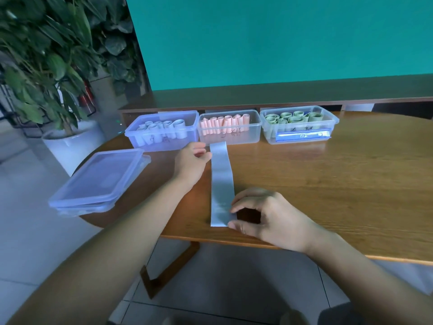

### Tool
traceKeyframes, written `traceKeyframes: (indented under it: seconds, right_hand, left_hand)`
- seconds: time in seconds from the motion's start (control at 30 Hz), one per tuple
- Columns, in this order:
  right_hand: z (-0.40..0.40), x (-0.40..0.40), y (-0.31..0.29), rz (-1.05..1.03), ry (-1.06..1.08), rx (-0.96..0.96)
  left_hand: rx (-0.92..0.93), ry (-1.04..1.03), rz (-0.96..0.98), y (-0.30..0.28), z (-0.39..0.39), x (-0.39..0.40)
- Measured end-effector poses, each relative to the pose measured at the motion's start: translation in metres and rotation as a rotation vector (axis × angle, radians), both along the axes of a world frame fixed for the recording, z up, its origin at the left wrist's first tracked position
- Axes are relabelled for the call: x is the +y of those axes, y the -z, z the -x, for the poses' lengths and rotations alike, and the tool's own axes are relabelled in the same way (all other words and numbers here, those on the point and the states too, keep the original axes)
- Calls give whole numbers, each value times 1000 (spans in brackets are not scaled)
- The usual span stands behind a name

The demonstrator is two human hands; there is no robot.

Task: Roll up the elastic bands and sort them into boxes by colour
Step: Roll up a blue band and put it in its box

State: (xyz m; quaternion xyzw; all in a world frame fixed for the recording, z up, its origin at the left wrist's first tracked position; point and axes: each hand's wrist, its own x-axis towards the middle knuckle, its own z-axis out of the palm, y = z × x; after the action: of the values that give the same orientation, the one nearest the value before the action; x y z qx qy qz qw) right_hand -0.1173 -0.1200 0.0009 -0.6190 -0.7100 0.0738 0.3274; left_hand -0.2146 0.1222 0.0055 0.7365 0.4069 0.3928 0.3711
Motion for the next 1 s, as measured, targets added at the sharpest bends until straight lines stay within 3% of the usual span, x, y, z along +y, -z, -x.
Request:
traceKeyframes:
  seconds: [0.17, 0.37, 0.8, 1.0]
  right_hand:
    - [3, -3, -2, -8, -27, 34]
    - [7, -5, -2, 26, -25, 104]
    - [12, -3, 0, 21, 15, 105]
    - [10, -4, -4, 116, 78, 172]
  left_hand:
    - [-35, 255, 0, -7, 51, -67]
    - [128, 456, -38, -12, 107, -123]
    - [335, 414, -421, 2, 116, -120]
    - [356, 419, -377, 2, 115, -125]
